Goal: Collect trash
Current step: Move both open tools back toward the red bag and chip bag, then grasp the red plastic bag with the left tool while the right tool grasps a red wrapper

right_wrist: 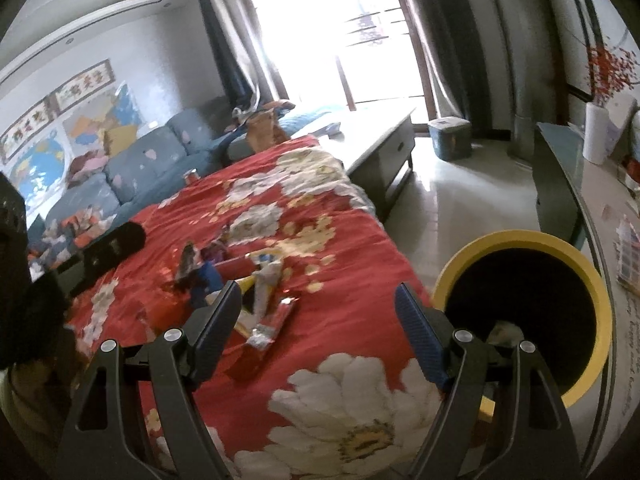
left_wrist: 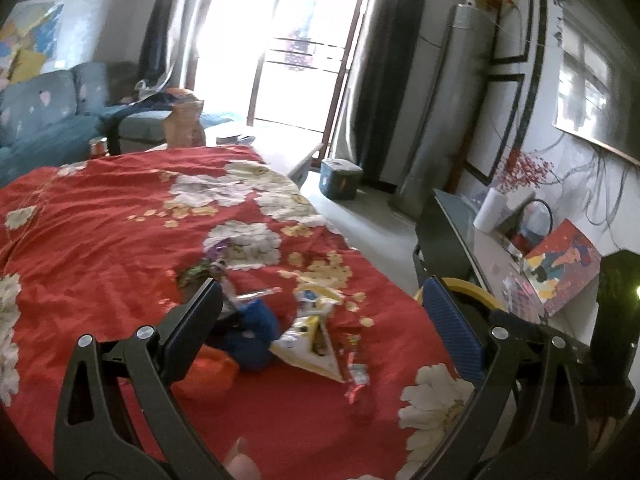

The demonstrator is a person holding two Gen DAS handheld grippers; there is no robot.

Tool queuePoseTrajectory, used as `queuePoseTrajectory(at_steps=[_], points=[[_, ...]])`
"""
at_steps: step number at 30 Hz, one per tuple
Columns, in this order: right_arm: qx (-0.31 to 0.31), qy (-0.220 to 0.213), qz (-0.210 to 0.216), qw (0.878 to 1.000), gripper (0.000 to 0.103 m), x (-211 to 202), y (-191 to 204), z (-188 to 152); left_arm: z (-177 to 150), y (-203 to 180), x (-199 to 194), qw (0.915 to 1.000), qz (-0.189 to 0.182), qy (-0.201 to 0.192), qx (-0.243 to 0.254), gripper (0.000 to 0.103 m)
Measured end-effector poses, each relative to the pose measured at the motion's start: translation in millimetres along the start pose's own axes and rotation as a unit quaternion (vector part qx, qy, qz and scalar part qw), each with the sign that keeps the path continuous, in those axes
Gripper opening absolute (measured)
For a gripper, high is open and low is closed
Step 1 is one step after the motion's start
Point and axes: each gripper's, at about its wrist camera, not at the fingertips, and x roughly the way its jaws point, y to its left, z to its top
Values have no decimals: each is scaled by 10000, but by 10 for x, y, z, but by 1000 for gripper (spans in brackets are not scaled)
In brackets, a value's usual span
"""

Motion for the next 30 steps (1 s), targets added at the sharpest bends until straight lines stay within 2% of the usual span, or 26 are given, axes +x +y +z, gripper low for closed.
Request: queuePoseTrajectory(at_steps=[16,26,30], points=[[-468,389,274,9978,76,225,438,-163,91,684,-74,9973,514,-7,-533,92],[-524,639,280,9962,76,447,531,-228,-1,1191,87,9930,686,481,-837,92],[-562,745,257,9953,76,572,556,-258,-71,1328,182,9903,548,727,-1053,84]])
